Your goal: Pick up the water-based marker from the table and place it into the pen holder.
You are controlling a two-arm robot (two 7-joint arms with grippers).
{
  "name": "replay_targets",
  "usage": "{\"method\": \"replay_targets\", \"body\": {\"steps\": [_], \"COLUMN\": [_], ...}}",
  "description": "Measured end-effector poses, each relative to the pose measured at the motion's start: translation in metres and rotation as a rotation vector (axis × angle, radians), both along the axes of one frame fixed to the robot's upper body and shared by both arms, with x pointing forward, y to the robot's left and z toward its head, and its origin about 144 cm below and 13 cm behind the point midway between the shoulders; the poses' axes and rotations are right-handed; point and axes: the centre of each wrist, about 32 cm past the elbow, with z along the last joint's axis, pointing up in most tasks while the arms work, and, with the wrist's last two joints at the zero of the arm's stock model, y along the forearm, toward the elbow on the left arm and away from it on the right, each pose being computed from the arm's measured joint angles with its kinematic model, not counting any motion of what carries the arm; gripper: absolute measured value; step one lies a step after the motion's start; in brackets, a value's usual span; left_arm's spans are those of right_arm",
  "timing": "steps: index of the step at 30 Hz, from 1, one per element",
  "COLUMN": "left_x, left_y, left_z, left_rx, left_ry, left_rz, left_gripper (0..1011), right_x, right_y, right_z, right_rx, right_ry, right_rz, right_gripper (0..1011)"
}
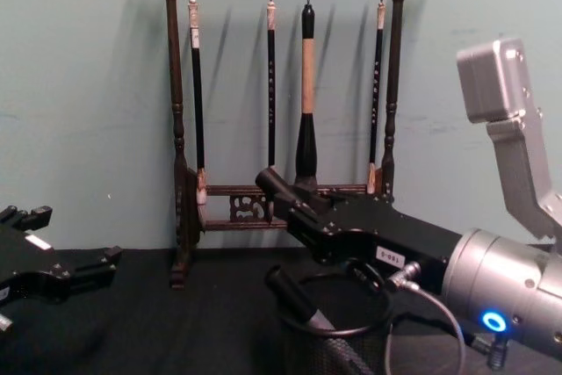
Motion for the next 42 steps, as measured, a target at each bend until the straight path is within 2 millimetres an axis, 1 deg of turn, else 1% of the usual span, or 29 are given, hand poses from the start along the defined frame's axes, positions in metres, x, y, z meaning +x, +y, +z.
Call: {"method": "replay_targets", "body": {"steps": [22, 24, 25, 26, 30, 32, 33, 34, 35, 37, 39, 42], "left_x": [0.0000, 0.0000, 0.0000, 0.0000, 0.0000, 0.0000, 0.0000, 0.0000, 0.0000, 0.0000, 0.0000, 0.0000], "left_y": [0.0000, 0.0000, 0.0000, 0.0000, 0.0000, 0.0000, 0.0000, 0.0000, 0.0000, 0.0000, 0.0000, 0.0000], "left_z": [0.0000, 0.0000, 0.0000, 0.0000, 0.0000, 0.0000, 0.0000, 0.0000, 0.0000, 0.0000, 0.0000, 0.0000], "left_rx": [0.000, 0.000, 0.000, 0.000, 0.000, 0.000, 0.000, 0.000, 0.000, 0.000, 0.000, 0.000], "left_ry": [0.000, 0.000, 0.000, 0.000, 0.000, 0.000, 0.000, 0.000, 0.000, 0.000, 0.000, 0.000], "left_rz": [0.000, 0.000, 0.000, 0.000, 0.000, 0.000, 0.000, 0.000, 0.000, 0.000, 0.000, 0.000], "left_gripper": [1009, 1009, 1009, 1009, 1009, 1009, 1009, 1009, 1009, 1009, 1009, 1009], "right_x": [0.0014, 0.0014, 0.0014, 0.0014, 0.0013, 0.0012, 0.0012, 0.0012, 0.0012, 0.0011, 0.0011, 0.0010], "right_y": [0.0009, 0.0008, 0.0008, 0.0008, 0.0008, 0.0007, 0.0007, 0.0007, 0.0007, 0.0007, 0.0007, 0.0007], "right_z": [-0.0003, -0.0002, -0.0002, -0.0002, -0.0002, -0.0001, -0.0001, -0.0001, -0.0001, -0.0002, -0.0002, -0.0003], "right_rx": [-0.003, -0.003, -0.003, -0.003, -0.003, -0.003, -0.003, -0.003, -0.003, -0.003, -0.003, -0.003], "right_ry": [0.001, 0.000, 0.000, 0.000, 0.000, 0.000, 0.000, 0.000, 0.000, 0.000, 0.000, 0.000], "right_rz": [-0.003, -0.003, -0.003, -0.003, -0.002, -0.002, -0.002, -0.002, -0.002, -0.002, -0.002, -0.002], "right_gripper": [246, 279, 321, 329, 466, 510, 573, 593, 653, 692, 768, 824]}}
